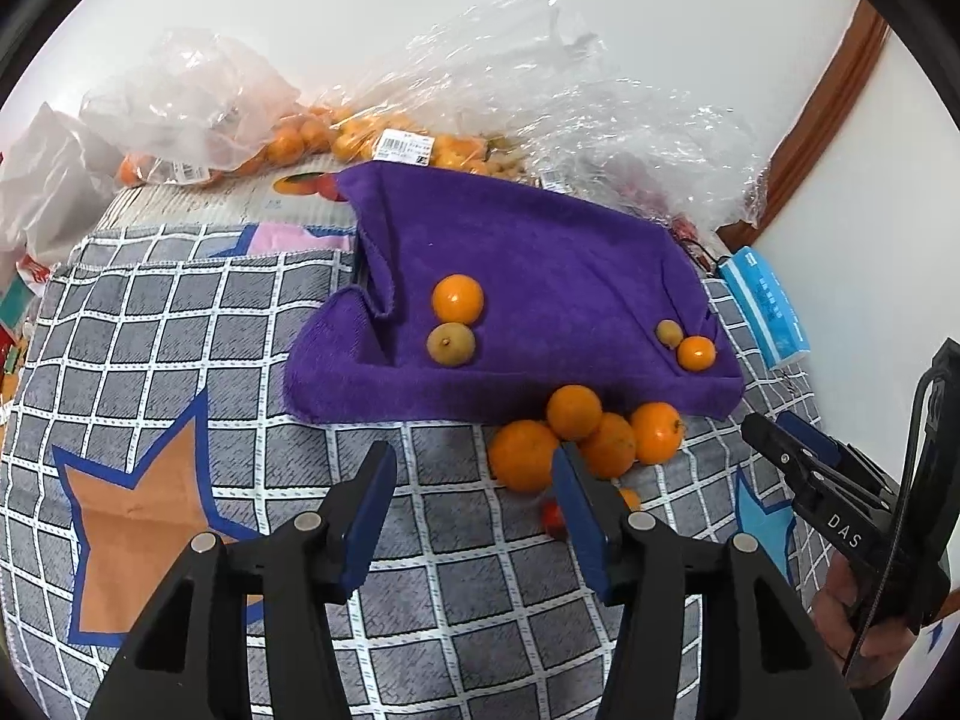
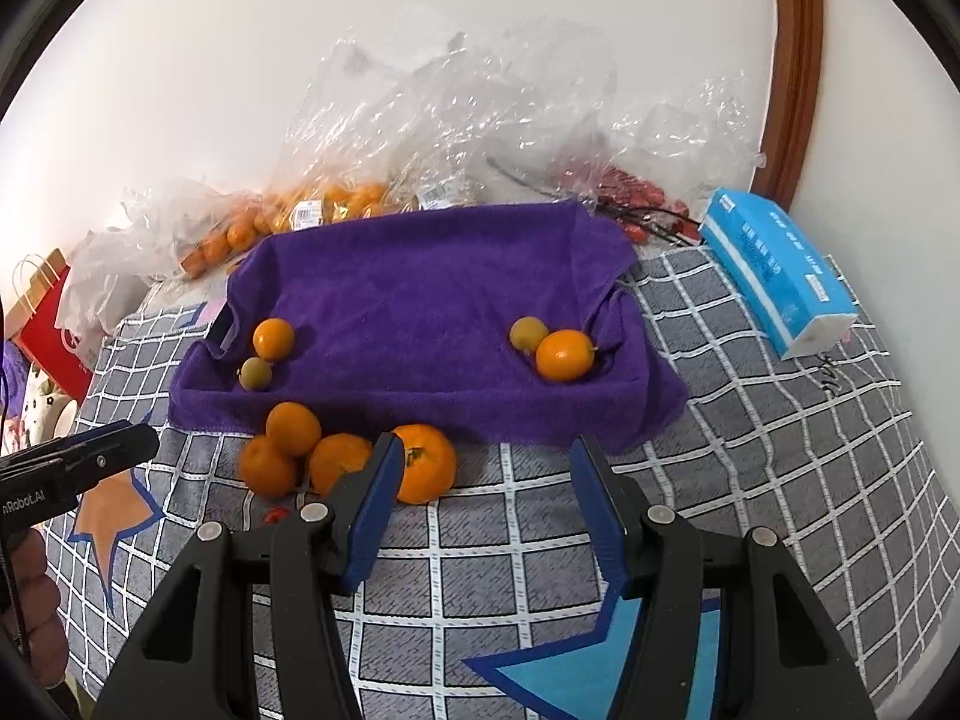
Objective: Organize fruits
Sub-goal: 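Pull both open tools back from the towel toward the loose fruits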
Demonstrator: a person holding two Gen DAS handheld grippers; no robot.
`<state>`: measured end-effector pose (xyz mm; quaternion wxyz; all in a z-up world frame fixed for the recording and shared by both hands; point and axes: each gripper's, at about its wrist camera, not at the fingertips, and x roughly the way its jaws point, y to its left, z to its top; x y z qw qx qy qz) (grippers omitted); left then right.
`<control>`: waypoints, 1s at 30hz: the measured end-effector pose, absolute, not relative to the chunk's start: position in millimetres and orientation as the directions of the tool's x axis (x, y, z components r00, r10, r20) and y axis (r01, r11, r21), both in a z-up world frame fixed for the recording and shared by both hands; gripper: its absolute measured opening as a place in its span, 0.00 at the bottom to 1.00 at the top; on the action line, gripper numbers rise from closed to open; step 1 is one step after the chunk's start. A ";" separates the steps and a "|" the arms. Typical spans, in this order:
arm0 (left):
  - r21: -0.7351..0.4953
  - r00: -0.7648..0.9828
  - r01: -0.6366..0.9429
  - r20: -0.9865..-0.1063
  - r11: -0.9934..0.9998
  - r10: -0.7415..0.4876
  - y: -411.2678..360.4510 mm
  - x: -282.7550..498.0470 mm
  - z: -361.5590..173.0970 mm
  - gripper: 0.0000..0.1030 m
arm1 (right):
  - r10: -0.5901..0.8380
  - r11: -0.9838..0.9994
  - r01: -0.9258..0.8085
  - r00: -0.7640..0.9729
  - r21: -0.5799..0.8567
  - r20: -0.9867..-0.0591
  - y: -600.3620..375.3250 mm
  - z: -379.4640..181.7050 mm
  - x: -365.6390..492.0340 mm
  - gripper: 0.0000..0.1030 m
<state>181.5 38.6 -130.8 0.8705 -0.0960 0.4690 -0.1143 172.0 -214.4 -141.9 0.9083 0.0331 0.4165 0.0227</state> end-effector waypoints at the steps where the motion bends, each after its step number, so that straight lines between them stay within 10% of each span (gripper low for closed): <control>1: -0.276 0.533 0.105 -0.796 0.955 -0.288 40.4 182.5 -132.3 0.50 | 0.072 0.997 -0.019 0.649 0.079 -0.757 -212.0 -144.2 173.2 0.55; 30: -0.272 0.484 0.051 -0.835 0.961 -0.262 57.1 202.2 -169.9 0.50 | 0.112 0.990 -0.131 0.576 0.044 -0.810 -181.0 -202.3 200.2 0.49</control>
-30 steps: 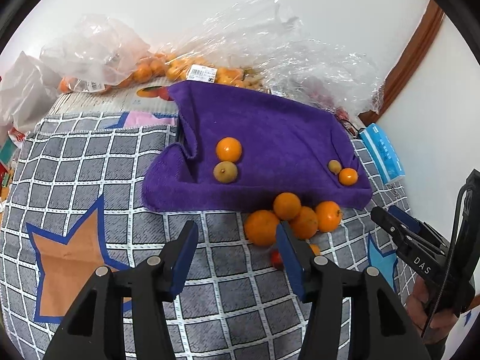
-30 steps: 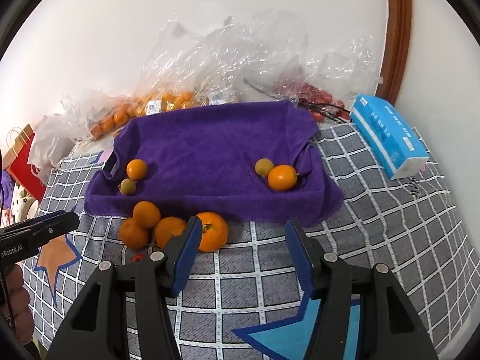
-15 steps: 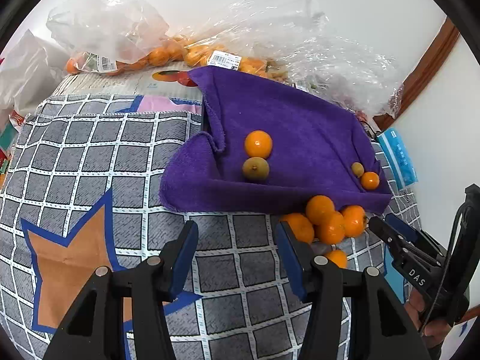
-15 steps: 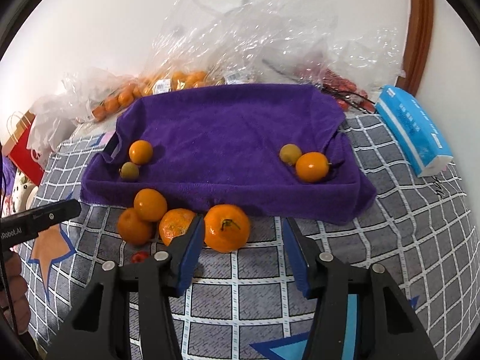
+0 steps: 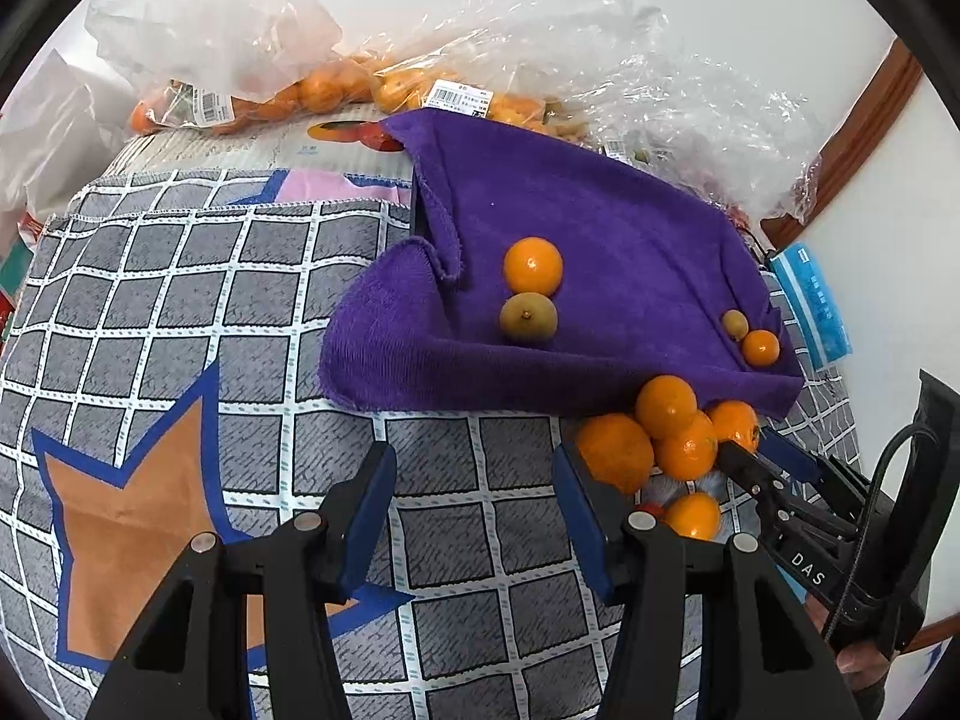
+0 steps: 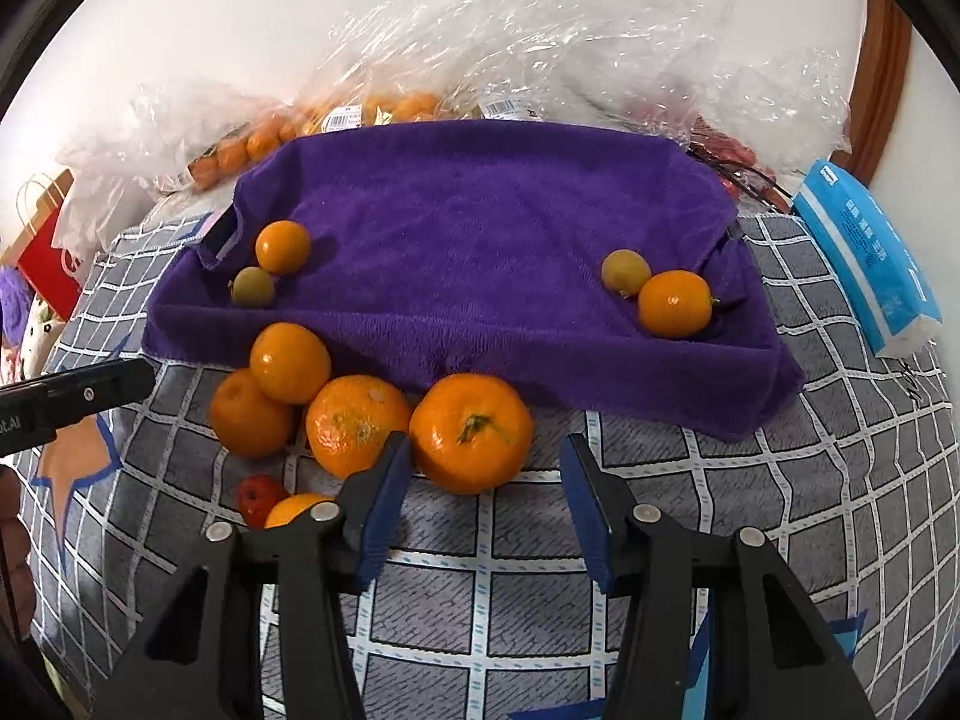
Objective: Organize fruits
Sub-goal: 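Pull both open tools back from the towel toward the loose fruits, then grasp a leafy-stemmed mandarin with the right tool while the left tool grasps an orange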
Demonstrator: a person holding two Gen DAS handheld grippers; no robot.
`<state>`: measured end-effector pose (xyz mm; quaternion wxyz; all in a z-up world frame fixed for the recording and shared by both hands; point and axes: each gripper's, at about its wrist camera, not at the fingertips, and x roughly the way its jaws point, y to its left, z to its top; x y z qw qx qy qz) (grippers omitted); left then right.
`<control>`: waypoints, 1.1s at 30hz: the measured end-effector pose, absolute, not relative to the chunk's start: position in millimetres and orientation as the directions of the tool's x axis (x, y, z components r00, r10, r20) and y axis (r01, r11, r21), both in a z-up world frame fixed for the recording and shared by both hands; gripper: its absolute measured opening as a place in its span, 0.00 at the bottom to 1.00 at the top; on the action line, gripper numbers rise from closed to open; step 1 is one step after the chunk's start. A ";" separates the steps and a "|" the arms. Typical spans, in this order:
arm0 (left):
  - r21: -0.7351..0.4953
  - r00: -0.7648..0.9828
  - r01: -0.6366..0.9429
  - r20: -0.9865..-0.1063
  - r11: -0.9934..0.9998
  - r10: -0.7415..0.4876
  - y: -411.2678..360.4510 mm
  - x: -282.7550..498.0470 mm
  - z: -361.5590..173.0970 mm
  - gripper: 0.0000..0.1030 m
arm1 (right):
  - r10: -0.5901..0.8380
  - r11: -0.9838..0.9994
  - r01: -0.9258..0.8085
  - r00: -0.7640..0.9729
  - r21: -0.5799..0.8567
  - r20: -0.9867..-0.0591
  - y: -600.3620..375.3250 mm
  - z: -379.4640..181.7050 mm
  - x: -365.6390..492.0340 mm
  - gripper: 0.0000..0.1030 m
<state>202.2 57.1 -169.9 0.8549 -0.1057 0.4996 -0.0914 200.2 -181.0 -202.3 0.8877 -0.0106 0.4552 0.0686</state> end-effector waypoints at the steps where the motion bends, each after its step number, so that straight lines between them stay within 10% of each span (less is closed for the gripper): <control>1: -0.269 0.482 0.051 -0.837 0.962 -0.260 56.5 201.7 -170.8 0.50 | 0.119 0.990 -0.136 0.580 0.048 -0.806 -182.4 -202.6 201.5 0.49; 33: -0.284 0.437 0.167 -0.837 0.944 -0.329 -3.1 209.5 -177.9 0.49 | 0.156 0.986 -0.132 0.570 0.098 -0.807 -224.1 -213.8 196.0 0.45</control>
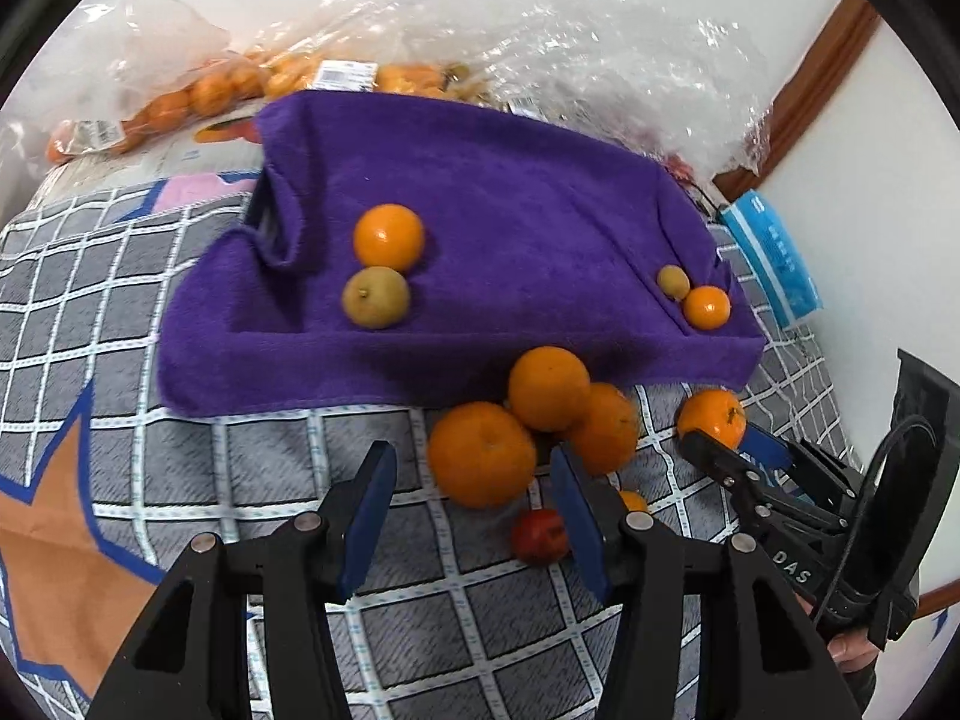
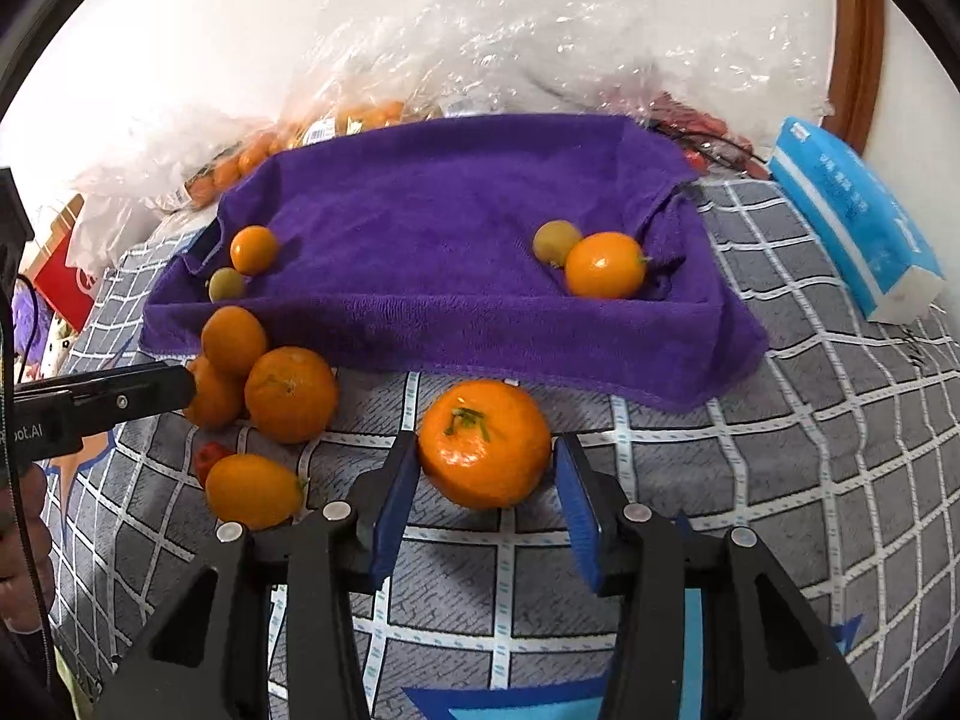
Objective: Organize fruits
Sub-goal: 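Grasp a leafy-stemmed mandarin with the right tool while the left tool grasps an orange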
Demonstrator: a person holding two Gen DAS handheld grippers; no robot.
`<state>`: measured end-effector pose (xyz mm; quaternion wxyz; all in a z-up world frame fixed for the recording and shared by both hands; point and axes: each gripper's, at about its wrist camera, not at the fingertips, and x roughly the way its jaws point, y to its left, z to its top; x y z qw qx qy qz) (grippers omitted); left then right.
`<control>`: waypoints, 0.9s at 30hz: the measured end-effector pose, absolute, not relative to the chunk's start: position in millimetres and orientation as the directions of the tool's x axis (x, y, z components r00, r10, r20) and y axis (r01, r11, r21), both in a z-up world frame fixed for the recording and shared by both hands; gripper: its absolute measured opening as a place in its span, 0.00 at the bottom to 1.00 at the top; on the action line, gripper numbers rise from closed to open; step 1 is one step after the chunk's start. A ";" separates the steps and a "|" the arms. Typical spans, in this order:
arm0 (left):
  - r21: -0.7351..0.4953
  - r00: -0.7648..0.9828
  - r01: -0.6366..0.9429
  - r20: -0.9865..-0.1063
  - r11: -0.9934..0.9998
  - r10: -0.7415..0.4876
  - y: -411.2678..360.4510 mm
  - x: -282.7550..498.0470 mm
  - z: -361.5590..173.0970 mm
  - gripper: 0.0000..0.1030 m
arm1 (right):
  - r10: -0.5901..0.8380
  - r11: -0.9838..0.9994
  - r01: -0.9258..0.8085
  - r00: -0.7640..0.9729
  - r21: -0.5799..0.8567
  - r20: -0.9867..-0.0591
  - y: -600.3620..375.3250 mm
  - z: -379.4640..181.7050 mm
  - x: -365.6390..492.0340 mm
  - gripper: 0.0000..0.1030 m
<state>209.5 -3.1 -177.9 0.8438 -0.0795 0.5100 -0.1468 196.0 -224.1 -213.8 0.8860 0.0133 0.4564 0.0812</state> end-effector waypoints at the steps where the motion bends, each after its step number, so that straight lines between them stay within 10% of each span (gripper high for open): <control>1: -0.282 0.429 0.168 -0.842 0.945 -0.327 -5.4 210.6 -180.3 0.49 | 0.150 0.987 -0.132 0.570 0.090 -0.808 -222.9 -215.3 197.0 0.45; 27: -0.268 0.436 0.094 -0.855 0.959 -0.282 13.2 185.3 -168.4 0.38 | 0.132 0.991 -0.083 0.618 0.102 -0.775 -233.6 -184.0 159.0 0.42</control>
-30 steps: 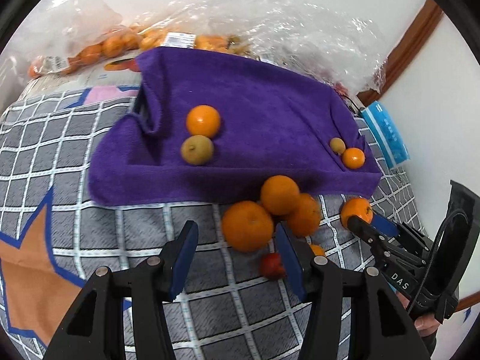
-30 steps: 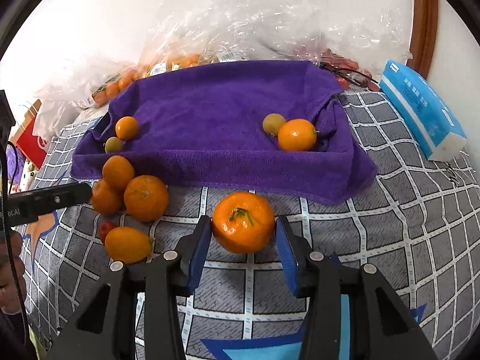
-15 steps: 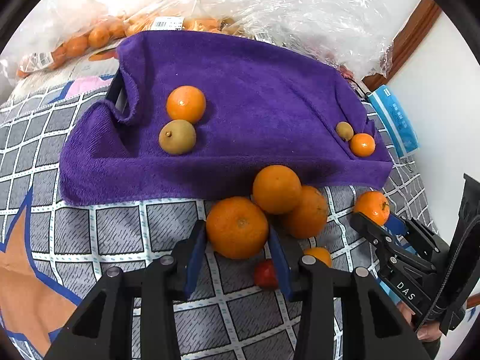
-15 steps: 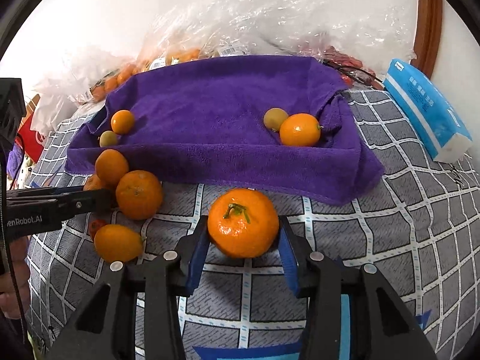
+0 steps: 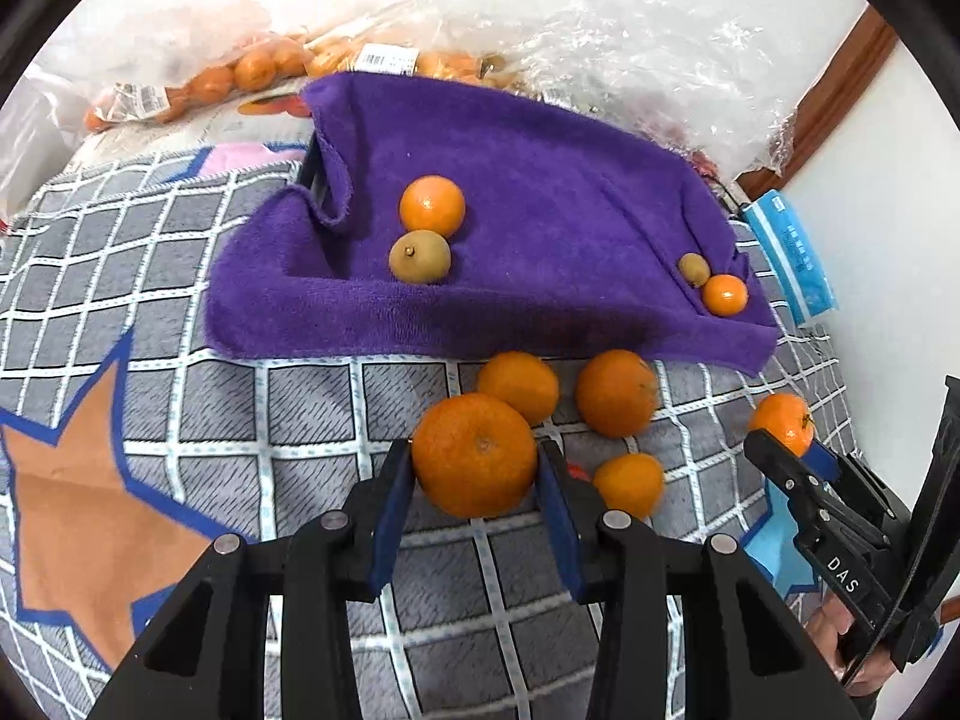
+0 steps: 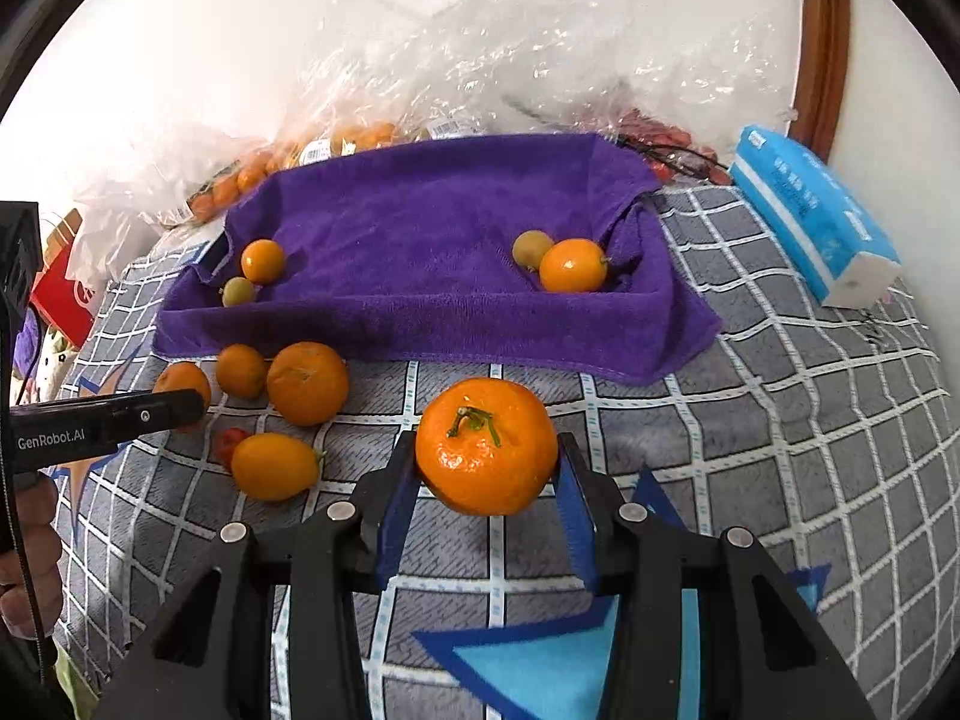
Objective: Organize fruits
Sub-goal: 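Grasp a leafy-stemmed mandarin with the right tool while the left tool grasps an orange, then lift both held fruits and carry them over the purple towel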
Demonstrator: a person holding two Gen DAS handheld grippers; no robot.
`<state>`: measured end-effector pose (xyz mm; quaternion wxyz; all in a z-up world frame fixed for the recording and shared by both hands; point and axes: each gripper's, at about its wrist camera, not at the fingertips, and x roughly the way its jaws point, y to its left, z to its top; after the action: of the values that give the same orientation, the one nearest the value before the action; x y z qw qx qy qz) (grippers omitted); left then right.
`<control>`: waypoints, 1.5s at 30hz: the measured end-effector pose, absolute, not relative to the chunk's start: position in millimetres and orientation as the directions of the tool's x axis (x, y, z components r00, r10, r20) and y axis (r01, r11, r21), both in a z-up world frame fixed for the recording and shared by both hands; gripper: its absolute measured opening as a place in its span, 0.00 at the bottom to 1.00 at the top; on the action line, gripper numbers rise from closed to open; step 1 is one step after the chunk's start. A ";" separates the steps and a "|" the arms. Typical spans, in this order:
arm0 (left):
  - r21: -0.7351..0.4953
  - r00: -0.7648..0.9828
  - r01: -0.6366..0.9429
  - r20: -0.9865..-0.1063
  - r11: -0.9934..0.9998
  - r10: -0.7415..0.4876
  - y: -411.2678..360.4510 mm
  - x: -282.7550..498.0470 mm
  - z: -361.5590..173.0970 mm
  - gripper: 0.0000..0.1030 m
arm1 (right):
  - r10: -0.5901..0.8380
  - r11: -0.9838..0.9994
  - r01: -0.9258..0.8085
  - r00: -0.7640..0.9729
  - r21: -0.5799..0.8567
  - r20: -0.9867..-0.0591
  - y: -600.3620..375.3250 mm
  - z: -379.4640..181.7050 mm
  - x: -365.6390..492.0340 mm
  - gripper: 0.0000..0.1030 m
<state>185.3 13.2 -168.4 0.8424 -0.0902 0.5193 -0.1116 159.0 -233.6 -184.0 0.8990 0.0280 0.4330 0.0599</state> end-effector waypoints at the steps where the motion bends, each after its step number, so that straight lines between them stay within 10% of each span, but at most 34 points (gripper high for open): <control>1: -0.270 0.443 0.095 -0.850 0.958 -0.283 14.5 181.9 -163.6 0.38 | 0.129 0.992 -0.078 0.623 0.102 -0.771 -234.0 -179.2 155.8 0.42; 45: -0.234 0.678 0.066 -0.703 0.970 -0.215 25.4 199.4 -96.4 0.38 | 0.151 0.985 -0.052 0.720 0.164 -0.677 -229.3 -126.2 202.5 0.42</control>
<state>199.4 25.4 -96.4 0.9110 -0.0951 0.3938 -0.0771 202.5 -229.3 -126.2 0.9251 0.0667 0.3698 0.0548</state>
